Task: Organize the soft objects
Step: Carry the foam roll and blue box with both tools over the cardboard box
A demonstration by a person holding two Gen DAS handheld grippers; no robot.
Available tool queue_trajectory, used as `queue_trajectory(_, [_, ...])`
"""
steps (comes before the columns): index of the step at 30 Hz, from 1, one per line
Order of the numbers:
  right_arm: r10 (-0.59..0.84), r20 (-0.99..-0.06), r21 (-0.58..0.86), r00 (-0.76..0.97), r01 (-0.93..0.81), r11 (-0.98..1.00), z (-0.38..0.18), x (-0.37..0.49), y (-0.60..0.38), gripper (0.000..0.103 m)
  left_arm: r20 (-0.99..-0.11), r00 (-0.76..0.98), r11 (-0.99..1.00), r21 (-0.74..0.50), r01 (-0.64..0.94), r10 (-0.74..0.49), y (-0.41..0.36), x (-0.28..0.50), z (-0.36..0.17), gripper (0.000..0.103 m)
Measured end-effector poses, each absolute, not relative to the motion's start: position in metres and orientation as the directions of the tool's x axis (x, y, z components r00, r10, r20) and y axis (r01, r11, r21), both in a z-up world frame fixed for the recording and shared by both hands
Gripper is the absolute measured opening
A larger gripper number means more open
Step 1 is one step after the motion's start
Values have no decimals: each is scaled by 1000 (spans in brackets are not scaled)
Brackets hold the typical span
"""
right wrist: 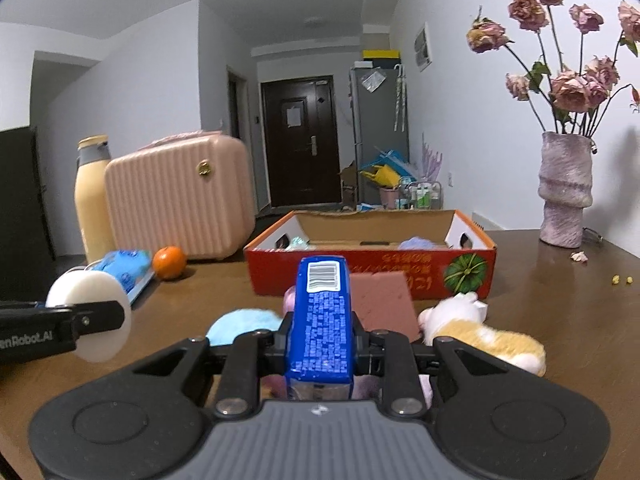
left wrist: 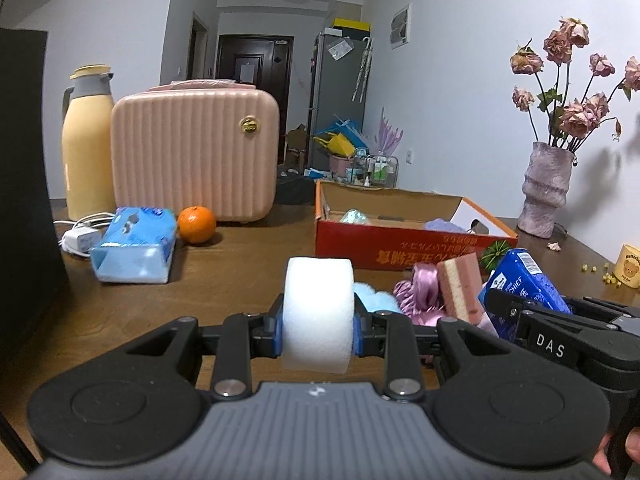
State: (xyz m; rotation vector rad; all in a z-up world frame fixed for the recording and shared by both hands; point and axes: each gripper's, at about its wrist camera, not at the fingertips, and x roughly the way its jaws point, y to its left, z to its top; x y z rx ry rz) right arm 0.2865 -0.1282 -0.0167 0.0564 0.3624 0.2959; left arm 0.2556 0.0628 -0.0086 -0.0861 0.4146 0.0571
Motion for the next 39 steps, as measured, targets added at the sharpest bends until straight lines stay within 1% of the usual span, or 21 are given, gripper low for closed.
queue_trajectory(14, [257, -301, 148, 918, -221, 964, -11, 333, -156, 23, -374, 927, 994, -89, -60, 23, 41, 299, 6, 30])
queue_trajectory(24, [245, -277, 146, 929, -211, 966, -5, 363, -166, 23, -353, 935, 993, -98, -61, 23, 28, 331, 14, 30])
queue_trajectory(32, [229, -233, 129, 945, -203, 971, 6, 389, -172, 23, -337, 941, 992, -112, -64, 22, 22, 357, 19, 30])
queue_trajectory(39, [231, -253, 135, 939, -202, 970, 9, 415, -179, 23, -327, 945, 992, -119, -53, 11, 11, 386, 21, 30])
